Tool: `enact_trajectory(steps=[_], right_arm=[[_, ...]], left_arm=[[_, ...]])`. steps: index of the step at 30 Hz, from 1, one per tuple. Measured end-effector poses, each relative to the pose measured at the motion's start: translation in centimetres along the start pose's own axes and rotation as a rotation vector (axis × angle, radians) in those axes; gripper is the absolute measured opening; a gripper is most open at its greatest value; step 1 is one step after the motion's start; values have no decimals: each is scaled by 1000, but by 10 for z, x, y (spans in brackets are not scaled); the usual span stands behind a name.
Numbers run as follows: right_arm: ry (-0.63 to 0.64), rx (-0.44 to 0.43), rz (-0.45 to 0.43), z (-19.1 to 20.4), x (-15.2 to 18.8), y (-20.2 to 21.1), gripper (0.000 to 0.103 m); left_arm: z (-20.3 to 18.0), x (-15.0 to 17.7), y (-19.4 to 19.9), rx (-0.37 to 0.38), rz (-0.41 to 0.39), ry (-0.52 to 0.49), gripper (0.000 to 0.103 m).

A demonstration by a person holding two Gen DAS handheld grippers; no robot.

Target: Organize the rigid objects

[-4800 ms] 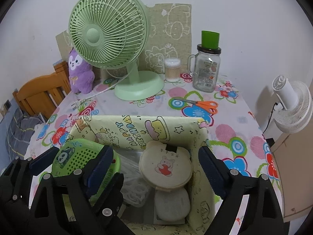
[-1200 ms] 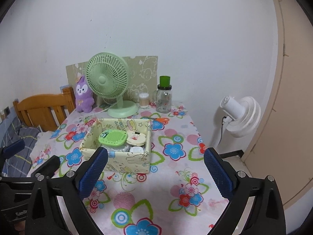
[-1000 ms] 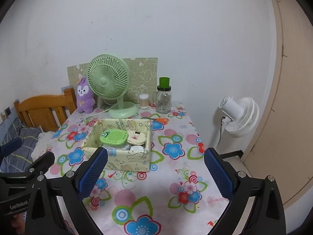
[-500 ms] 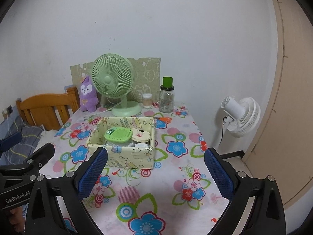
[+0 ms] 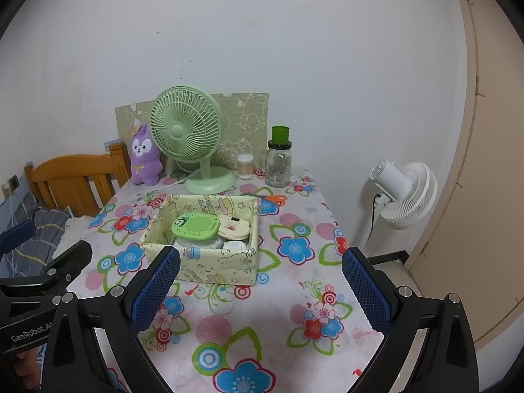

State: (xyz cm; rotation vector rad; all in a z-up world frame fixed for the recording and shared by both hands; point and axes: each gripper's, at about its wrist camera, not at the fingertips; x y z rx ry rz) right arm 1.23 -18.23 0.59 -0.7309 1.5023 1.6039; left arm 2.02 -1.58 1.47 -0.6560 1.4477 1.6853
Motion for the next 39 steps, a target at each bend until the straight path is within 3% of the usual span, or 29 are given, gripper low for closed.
enact_trajectory(steps=[39], right_arm=[[8,17,20,5,-12,-17,100]], left_arm=[[4,-9,-15,51,5,11,103]])
Point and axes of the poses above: each gripper's, at about its wrist camera, not at the fingertips, and y roughly against the way its jaws point, z to its left, x to its underside, and after that the axes turned 11 degrees about -y, right-handed
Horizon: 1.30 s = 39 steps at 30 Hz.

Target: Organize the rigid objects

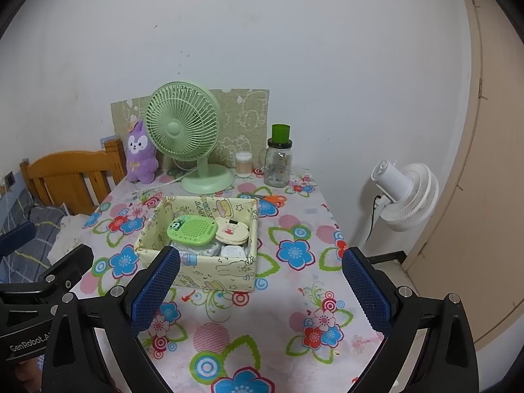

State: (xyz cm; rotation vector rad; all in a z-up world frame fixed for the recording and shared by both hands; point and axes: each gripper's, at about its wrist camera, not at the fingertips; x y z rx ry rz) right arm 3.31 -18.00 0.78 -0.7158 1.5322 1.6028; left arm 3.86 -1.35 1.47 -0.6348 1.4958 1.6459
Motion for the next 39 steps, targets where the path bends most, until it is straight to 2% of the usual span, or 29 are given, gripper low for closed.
enact_trajectory(steps=[6,20,31,39], right_arm=[[-3,27,-12,-1,0,2,100],[-11,33,-18,-1,-1,4,100],[-19,5,-13,-5,-1,1,100],[-19,5,-33,-9,-3,6,100]], left_arm=[[-1,1,1,10,-6,-5,103],[-2,0,4,11,-14,-3,103],[-5,-4,6,-21,-18,-2,103],[-9,-5,10,-14,-28,6,103]])
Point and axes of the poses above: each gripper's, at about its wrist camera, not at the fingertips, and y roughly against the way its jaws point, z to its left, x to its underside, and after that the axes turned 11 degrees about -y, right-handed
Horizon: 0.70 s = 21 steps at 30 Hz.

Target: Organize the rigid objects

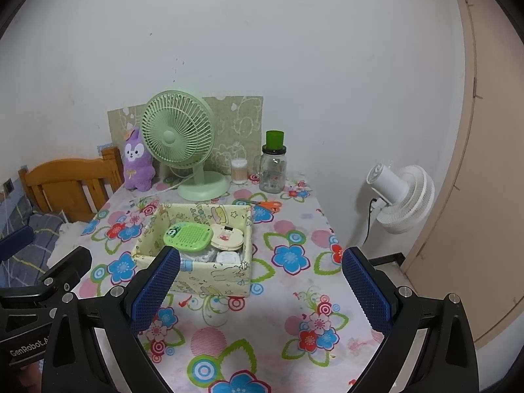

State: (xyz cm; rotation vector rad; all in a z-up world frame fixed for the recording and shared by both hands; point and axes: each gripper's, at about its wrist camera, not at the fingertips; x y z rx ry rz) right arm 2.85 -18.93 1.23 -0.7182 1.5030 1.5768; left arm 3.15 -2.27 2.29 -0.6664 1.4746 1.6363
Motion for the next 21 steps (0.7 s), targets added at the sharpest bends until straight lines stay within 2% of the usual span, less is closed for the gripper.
enact_trajectory(steps=[21], right_arm=[[-10,0,-11,1,2,10,100]], left_arm=[[2,0,9,15,-11,-9,103]])
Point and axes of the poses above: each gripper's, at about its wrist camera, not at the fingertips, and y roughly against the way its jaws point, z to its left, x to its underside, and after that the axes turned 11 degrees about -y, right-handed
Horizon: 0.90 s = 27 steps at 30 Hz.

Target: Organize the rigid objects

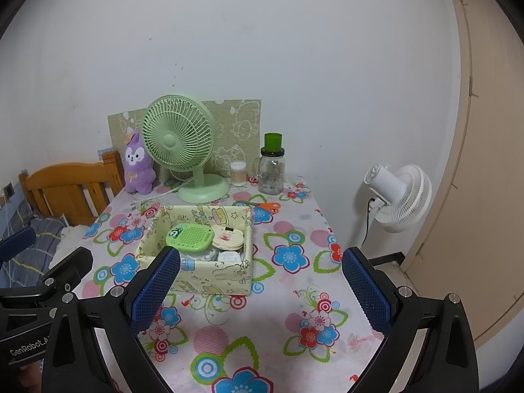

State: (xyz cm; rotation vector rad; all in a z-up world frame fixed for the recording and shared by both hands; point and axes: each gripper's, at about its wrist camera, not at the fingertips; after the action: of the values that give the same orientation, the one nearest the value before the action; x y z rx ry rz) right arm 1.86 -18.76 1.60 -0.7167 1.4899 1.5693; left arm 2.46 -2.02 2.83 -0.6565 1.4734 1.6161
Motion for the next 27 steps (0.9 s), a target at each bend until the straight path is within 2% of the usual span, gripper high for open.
enact_trajectory(steps=[27], right_arm=[[-8,0,5,0,-3,-9,100]], left_arm=[[-1,-4,-9,4,3,-12,103]])
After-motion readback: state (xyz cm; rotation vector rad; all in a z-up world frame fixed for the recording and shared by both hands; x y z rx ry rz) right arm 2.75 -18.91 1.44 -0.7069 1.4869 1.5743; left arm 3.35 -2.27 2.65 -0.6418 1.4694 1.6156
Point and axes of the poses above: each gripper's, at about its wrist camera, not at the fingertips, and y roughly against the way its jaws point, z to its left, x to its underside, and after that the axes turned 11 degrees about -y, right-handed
